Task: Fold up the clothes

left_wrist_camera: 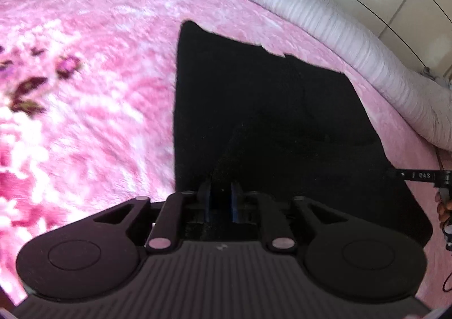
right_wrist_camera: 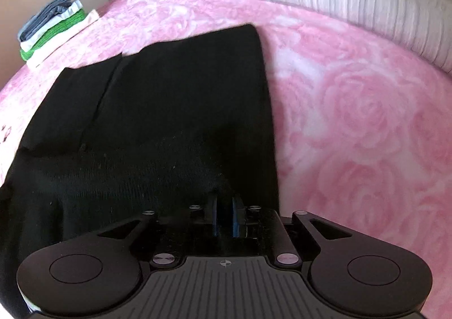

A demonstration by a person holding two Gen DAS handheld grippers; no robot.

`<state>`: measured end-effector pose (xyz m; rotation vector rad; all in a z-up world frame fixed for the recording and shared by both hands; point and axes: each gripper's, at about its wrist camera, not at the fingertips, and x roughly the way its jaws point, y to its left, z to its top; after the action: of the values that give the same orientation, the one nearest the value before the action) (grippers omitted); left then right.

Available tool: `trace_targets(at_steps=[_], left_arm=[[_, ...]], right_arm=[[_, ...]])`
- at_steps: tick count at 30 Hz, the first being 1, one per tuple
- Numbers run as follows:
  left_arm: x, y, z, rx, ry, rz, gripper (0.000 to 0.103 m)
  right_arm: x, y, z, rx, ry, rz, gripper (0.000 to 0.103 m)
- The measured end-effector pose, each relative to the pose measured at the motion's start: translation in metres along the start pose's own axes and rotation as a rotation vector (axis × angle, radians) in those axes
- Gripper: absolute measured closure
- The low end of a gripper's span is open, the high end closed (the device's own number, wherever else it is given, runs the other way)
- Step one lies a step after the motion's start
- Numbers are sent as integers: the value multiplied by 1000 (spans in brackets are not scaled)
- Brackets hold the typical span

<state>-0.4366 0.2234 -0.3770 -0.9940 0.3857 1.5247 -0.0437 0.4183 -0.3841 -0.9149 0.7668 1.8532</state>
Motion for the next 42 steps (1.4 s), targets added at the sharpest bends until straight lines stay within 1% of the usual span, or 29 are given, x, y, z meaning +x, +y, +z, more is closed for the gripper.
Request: trace_targets(at_steps=[1,3,5,6,8,10,12,13,15,16,19,20,21,22,23,24,25,27,28,30,31,32,34,36,37,38,39,40,42], left_arm=[[-7,0,0,-7,-13,17,91],[-22,-4,-1,-19,-29,28,91],[-31,-12,-7,-11,-12,-1,91],[-33,-20,-12,1,1,-21,91],[-36,-36,-27,55,31,-66,91],[-35,-51,-47,141,72,-88,91],[-33,-55,-65,222,108,-60,92],[-34,-49,-71,238,108,-45,95],[-38,-38,-83,271,108,-15,99],[-41,-32,-85,266,111,-1,100],[-57,-22,-78,211,112,67,100],[-64,-19,-76,168,109,81,100],[-73,-14,-74,89,101,79,100],[-84,-8,-75,-20,91,63,99],[-93,-1,-78,-143,80,41,86],[-101,7,-84,-274,64,14,79],[-108,16,-93,-423,41,-22,69],[-110,31,-116,-699,13,-80,68],[-108,38,-127,-814,4,-94,68],[-100,45,-142,-936,-18,-85,68],[-95,49,-149,-985,-30,-79,68],[-90,50,-152,-1019,-41,-77,68],[-78,47,-151,-1046,-60,-86,69],[-70,45,-153,-1034,-62,-102,73],[-69,44,-151,-1003,-57,-96,76],[-69,42,-147,-959,-50,-84,85],[-69,40,-144,-914,-43,-73,87],[-69,38,-140,-870,-36,-61,90],[-77,34,-128,-736,-46,-36,91]], right_arm=[[-6,1,1,2,-6,-25,81],[-25,4,-2,7,-43,-58,77],[-42,11,-10,-18,-63,-34,76],[-47,18,-17,-39,-54,-14,76],[-55,33,-31,-85,-31,26,76],[-56,50,-50,-151,9,57,76],[-53,63,-71,-241,48,49,76],[-53,63,-81,-286,53,30,76],[-56,49,-97,-338,32,5,76],[-59,39,-99,-324,28,10,76],[-69,13,-93,-238,54,-3,76],[-73,8,-90,-206,64,-16,76],[-81,4,-89,-141,64,-14,76],[-89,-1,-89,-68,62,-9,76],[-96,-5,-89,4,60,-3,76],[-103,-12,-93,122,52,22,72],[-110,-20,-98,249,43,50,59],[-120,-36,-112,521,26,114,44],[-119,-42,-122,638,25,147,43],[-115,-53,-144,839,30,200,43],[-111,-56,-149,886,26,206,43],[-108,-59,-153,925,20,209,43],[-101,-65,-161,1004,8,215,43],[-96,-70,-160,1019,-3,221,43],[-93,-73,-159,1023,-9,224,45],[-92,-74,-157,1017,-14,223,51],[-91,-72,-153,991,-13,213,88],[-91,-73,-148,963,-6,198,93],[-94,-71,-139,882,-6,163,96]])
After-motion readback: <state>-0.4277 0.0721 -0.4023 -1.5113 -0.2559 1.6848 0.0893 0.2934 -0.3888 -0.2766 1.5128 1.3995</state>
